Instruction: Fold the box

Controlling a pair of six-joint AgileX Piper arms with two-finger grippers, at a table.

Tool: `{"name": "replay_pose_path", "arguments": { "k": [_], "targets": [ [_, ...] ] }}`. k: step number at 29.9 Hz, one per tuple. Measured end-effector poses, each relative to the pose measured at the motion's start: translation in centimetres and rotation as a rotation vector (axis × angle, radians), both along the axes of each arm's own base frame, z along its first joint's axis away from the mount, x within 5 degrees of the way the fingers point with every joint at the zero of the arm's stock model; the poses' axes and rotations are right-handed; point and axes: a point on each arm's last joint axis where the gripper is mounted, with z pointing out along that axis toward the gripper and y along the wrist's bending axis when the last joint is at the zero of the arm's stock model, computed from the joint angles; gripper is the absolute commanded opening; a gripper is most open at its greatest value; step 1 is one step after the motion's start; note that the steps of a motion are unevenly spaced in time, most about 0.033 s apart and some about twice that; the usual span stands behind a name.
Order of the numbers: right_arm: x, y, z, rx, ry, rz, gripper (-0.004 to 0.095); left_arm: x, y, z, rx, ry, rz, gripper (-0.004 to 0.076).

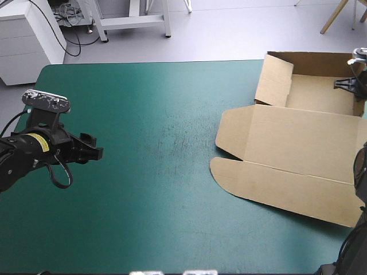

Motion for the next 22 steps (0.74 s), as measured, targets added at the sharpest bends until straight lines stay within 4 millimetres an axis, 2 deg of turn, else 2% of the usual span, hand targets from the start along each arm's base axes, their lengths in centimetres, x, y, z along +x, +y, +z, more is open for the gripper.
{"name": "replay_pose_path", "arguments": {
  "k": [2, 4, 6, 9, 11, 19, 22],
  "targets": [
    [-0.7, -1.8, 0.0, -0.028, 0.012, -0.041, 0.0148, 0.0, 0.0, 0.0, 0.003, -0.001, 0.001, 0.0489],
    [-1.4, -3.3, 0.0, -0.031, 0.013, -0.084, 0.0308, 0.0, 0.1, 0.0, 0.009, -0.003, -0.001, 0.0486],
    [-2.1, -4.7, 0.0, -0.024, 0.011, -0.12, 0.0557, 0.0, 0.1, 0.0, 0.018, -0.007, -0.001, 0.0479],
    [-2.8, -6.0, 0.0, -0.018, 0.009, -0.156, 0.081, 0.1, 0.2, 0.0, 0.029, -0.012, 0.003, 0.0472],
    [-3.1, -6.5, 0.0, -0.02, 0.011, -0.17, 0.0908, 0.1, 0.2, 0.0, 0.03, -0.012, 0.003, 0.0472],
    [-3.3, -6.8, -0.5, -0.014, 0.027, -0.178, 0.0921, 0.1, 0.2, 0.0, 0.032, -0.013, 0.004, 0.0472],
    [-3.5, -6.6, 0.0, -0.005, 0.009, -0.176, 0.0854, 0.1, 0.3, 0.1, 0.036, -0.015, 0.006, 0.0472]
  ]
}}
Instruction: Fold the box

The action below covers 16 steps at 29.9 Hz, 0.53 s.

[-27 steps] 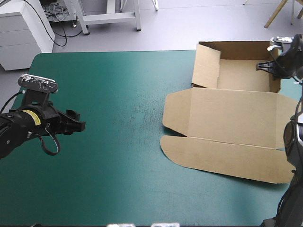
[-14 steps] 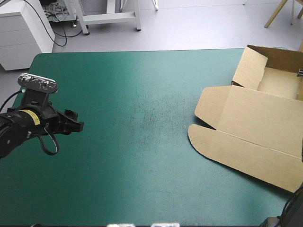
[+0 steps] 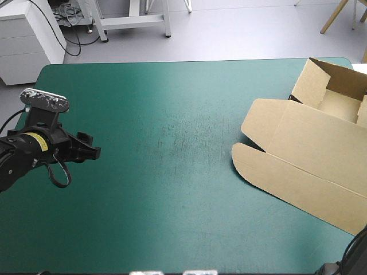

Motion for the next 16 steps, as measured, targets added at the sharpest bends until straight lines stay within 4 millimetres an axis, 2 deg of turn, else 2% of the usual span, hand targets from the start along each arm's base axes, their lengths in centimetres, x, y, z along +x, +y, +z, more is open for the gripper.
{"name": "replay_pose_path", "arguments": {
  "k": [2, 5, 8, 10, 12, 16],
  "targets": [
    [-0.3, 0.4, 0.9, 0.01, -0.028, 0.003, 0.0743, 0.0, 0.0, 0.0, 0.005, -0.002, 0.001, 0.0472],
    [-1.2, 1.7, 3.7, 0.046, -0.118, 0.02, 0.0405, 0.0, 0.1, 0.0, 0.015, -0.007, 0.004, 0.047],
    [-2.6, 3.5, 6.9, 0.097, -0.228, 0.079, -0.0019, 0.1, 0.4, 0.1, 0.043, -0.02, 0.017, 0.0442],
    [-3.8, 5.2, 8.9, 0.12, -0.286, 0.141, 0.0006, 0.2, 0.6, 0.2, 0.067, -0.031, 0.029, 0.0403],
    [-4.8, 6.7, 10.1, 0.123, -0.31, 0.184, 0.0003, 0.3, 0.8, 0.2, 0.086, -0.041, 0.039, 0.0331],
    [-6.4, 10.2, 10.5, 0.138, -0.288, 0.26, 0.0001, 0.3, 0.9, 0.3, 0.097, -0.046, 0.044, 0.0103]
  ]
}}
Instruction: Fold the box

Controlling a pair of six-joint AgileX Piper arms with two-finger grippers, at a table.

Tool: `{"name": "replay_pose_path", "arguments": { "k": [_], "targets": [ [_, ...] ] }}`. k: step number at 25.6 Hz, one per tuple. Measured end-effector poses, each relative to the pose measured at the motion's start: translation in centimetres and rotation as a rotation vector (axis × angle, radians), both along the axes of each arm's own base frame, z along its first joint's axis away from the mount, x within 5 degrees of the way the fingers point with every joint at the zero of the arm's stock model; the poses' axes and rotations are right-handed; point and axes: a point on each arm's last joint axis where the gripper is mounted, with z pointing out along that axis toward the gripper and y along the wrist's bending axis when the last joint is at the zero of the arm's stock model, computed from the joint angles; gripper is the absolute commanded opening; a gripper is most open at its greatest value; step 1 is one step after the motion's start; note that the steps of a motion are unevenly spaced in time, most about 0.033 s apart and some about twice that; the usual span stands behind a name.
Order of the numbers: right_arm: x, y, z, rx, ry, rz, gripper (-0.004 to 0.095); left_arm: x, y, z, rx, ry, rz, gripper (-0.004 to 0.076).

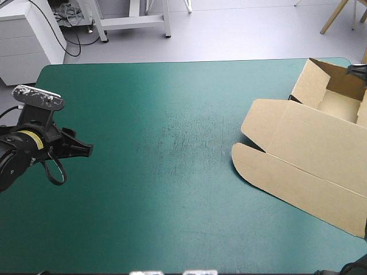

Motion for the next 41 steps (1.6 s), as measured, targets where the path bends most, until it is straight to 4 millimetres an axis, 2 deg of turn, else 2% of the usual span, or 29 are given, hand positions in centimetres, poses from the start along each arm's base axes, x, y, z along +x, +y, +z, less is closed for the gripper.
{"name": "replay_pose_path", "arguments": {
  "k": [1, 2, 8, 12, 16, 23, 26, 32, 35, 41],
  "targets": [
    [-0.3, 0.9, 0.0, -0.002, 0.002, 0.022, 0.0001, 0.0, 0.0, 0.0, 0.003, -0.001, -0.001, 0.0016],
    [-0.5, 2.0, -0.2, -0.003, 0.007, 0.053, 0.0, 0.0, 0.0, 0.0, 0.009, -0.002, -0.004, -0.0007],
    [-2.5, 8.8, -0.4, -0.045, -0.028, 0.266, 0.0, -0.2, 0.1, -0.2, 0.032, 0.002, -0.023, -0.001],
    [-6.0, 12.6, 1.1, -0.072, -0.122, 0.38, -0.0003, -1.5, 0.7, -0.9, 0.03, 0.003, -0.024, -0.001],
    [-10.0, 14.6, 1.8, -0.08, -0.204, 0.447, -0.0003, -4.2, 2.0, -1.9, 0.022, -0.016, -0.029, -0.001],
    [-15.7, 15.1, -0.6, -0.066, -0.279, 0.455, -0.0004, -8.9, 4.2, -4.3, -0.011, -0.117, -0.047, -0.001],
    [-18.3, 15.0, -2.8, -0.09, -0.316, 0.457, -0.0005, -10.8, 5.1, -5.7, -0.027, -0.172, -0.055, -0.001],
    [-22.9, 14.7, -6.4, -0.142, -0.434, 0.452, -0.0004, -12.3, 5.8, -9.3, -0.038, -0.22, -0.076, -0.001],
    [-24.3, 14.7, -7.5, -0.148, -0.455, 0.45, -0.0004, -12.9, 6.0, -10.8, -0.042, -0.238, -0.084, -0.001],
    [-28.3, 14.5, -10.7, -0.167, -0.568, 0.43, -0.0004, -15.1, 6.9, -14.9, -0.083, -0.329, -0.1, -0.001]
  ]
}}
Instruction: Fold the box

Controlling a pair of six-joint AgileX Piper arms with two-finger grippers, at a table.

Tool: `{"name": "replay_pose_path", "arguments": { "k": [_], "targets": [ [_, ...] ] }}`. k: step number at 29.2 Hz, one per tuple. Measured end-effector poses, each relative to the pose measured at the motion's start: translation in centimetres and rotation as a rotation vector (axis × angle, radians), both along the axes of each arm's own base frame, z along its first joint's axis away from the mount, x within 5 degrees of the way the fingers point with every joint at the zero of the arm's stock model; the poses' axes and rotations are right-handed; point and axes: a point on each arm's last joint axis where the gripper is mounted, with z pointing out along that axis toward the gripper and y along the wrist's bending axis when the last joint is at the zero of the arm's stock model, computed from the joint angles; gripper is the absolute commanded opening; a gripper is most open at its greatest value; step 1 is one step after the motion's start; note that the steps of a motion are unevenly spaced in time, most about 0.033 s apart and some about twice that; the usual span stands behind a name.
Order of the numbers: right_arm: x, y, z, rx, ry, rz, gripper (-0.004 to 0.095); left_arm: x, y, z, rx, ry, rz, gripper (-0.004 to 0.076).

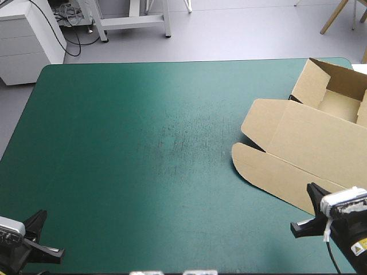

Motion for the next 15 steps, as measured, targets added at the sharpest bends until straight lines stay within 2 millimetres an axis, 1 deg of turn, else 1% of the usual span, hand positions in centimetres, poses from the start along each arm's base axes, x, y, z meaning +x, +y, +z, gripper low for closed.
{"name": "replay_pose_path", "arguments": {
  "k": [1, 3, 6, 13, 15],
  "targets": [
    [-0.6, 0.0, -0.5, 0.001, -0.02, 0.0, -0.0004, -0.3, 0.1, -0.6, -0.011, -0.022, -0.004, -0.001],
    [-1.3, 0.0, -1.0, 0.001, -0.046, -0.001, -0.0004, -0.6, 0.2, -1.2, -0.021, -0.045, -0.007, -0.001],
    [-2.4, -0.1, -1.6, 0.005, -0.092, 0.0, -0.0004, -0.6, 0.2, -1.8, -0.019, -0.04, -0.007, -0.001],
    [-4.4, -0.2, -2.0, 0.057, -0.177, -0.024, -0.0004, -0.6, 0.2, -2.0, -0.019, -0.043, -0.009, -0.001],
    [-4.7, -0.3, -2.0, 0.072, -0.189, -0.035, -0.0005, -0.6, 0.2, -2.0, -0.02, -0.042, -0.009, -0.001]
  ]
}}
